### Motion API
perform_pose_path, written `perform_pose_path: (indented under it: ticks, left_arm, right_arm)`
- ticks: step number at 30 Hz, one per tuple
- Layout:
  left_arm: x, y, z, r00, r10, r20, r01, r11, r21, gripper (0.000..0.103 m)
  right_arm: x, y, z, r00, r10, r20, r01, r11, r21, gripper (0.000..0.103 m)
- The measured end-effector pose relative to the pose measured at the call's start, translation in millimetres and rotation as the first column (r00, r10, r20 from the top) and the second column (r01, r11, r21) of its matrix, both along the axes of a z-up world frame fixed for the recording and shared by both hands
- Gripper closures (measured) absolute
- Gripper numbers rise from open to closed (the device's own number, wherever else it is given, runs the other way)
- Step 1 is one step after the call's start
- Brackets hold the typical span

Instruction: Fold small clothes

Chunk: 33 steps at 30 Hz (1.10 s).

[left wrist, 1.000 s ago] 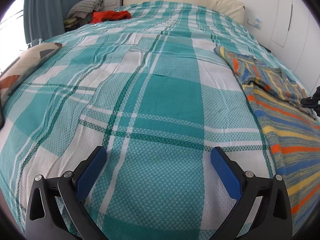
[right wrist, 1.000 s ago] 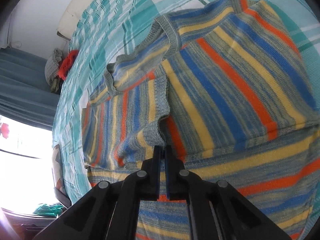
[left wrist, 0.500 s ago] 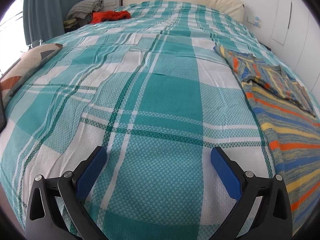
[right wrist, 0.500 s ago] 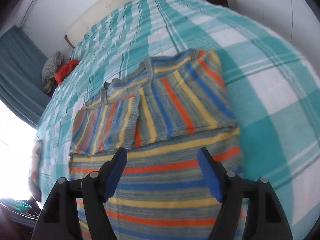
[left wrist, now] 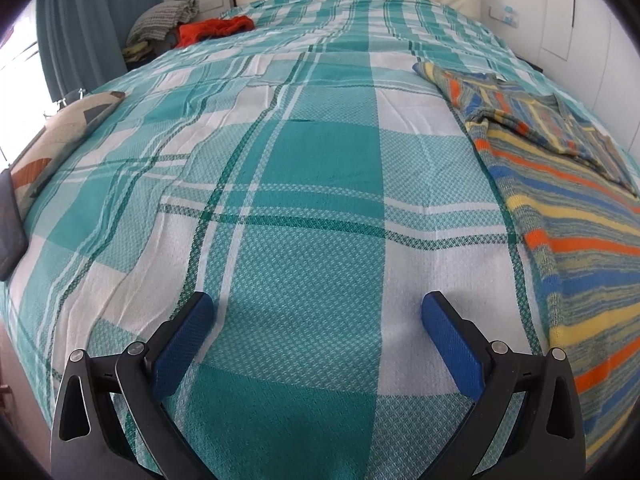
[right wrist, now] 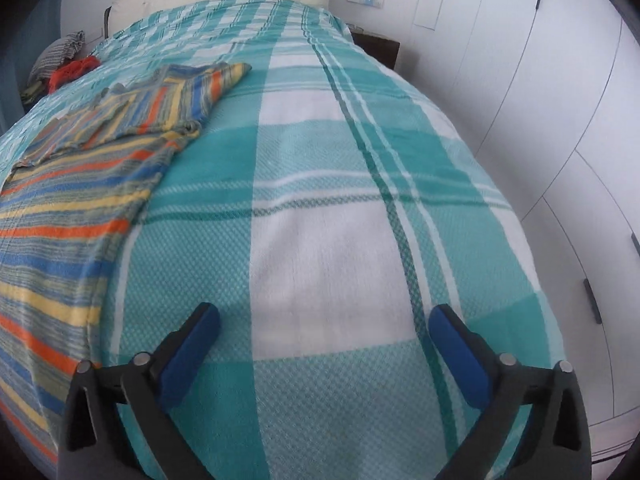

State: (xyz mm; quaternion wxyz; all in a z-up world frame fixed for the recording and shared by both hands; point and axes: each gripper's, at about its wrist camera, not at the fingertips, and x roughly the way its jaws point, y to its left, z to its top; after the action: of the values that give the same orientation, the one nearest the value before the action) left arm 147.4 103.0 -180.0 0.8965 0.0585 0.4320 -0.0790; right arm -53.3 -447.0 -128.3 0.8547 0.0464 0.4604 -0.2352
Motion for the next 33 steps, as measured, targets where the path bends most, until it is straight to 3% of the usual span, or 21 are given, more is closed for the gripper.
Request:
perform_pose_path:
  ticks: [10,33]
  left_arm:
    - [5.6,-1.7,-5.8,0.998,-0.013,-0.058,0.014,1.000,0.012,0.001]
    - [2.4,-1.7,-5.8,1.000,-0.005,-0.025,0.005,1.000,0.012,0.001]
  right_arm:
    - [-2.4,3.9,-10.1,0.999,0.014,0.041,-0.013,1.000,-0.027,0.000]
    - [-1.8,4.2,-11.3,0.999,0.015,0.050,-0.013,0.999,-0.039,0.000]
